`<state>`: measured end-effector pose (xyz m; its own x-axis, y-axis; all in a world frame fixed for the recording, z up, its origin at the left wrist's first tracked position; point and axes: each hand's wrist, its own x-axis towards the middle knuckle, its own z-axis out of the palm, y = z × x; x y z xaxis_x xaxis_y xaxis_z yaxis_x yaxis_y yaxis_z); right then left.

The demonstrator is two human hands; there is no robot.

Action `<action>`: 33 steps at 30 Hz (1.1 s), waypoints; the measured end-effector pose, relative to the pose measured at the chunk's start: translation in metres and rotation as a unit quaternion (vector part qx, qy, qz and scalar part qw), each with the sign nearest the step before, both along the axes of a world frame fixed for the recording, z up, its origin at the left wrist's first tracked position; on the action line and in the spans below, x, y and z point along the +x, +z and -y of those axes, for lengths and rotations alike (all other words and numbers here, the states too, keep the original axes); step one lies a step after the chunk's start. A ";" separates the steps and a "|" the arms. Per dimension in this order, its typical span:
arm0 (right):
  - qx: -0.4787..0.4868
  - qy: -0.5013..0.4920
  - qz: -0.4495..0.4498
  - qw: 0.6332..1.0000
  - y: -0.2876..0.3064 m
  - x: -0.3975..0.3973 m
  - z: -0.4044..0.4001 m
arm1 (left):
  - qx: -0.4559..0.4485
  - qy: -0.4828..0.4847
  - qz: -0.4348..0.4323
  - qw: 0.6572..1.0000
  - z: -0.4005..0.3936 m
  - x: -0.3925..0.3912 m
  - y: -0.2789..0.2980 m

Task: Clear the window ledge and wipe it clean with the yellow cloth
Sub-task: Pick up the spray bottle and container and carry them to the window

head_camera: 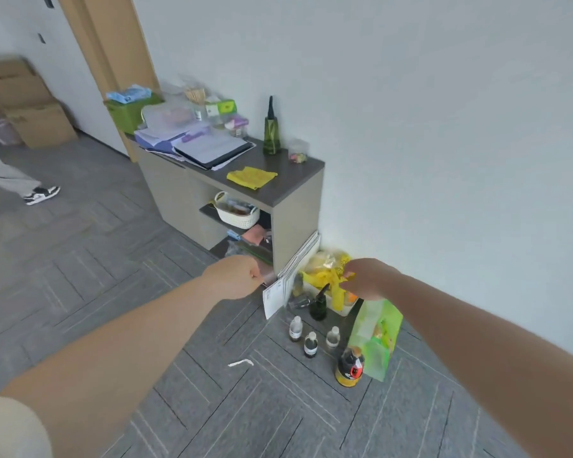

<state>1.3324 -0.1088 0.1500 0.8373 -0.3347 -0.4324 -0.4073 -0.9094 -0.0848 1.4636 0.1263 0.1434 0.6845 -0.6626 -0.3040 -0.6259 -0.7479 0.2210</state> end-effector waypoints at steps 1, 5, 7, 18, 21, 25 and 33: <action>-0.001 -0.009 0.004 1.000 0.001 0.018 0.005 | 0.002 -0.010 -0.002 1.000 0.006 0.023 -0.001; 0.011 -0.046 0.020 0.999 0.004 0.081 0.027 | -0.001 -0.021 0.008 1.000 0.033 0.106 0.001; 0.017 -0.056 0.019 0.998 0.002 0.110 0.040 | -0.010 -0.024 0.018 0.999 0.048 0.141 0.000; 0.077 -0.063 0.048 0.994 -0.038 0.343 0.130 | 0.011 0.023 -0.008 1.000 0.121 0.337 -0.026; 0.110 -0.082 0.057 0.989 -0.050 0.408 0.154 | 0.026 0.036 -0.014 0.999 0.137 0.394 -0.033; 0.132 -0.103 0.069 0.983 -0.055 0.477 0.181 | -0.048 0.094 -0.006 0.994 0.160 0.457 -0.032; 0.178 -0.193 0.111 0.958 -0.071 0.571 0.228 | -0.136 0.131 -0.071 0.979 0.211 0.582 -0.055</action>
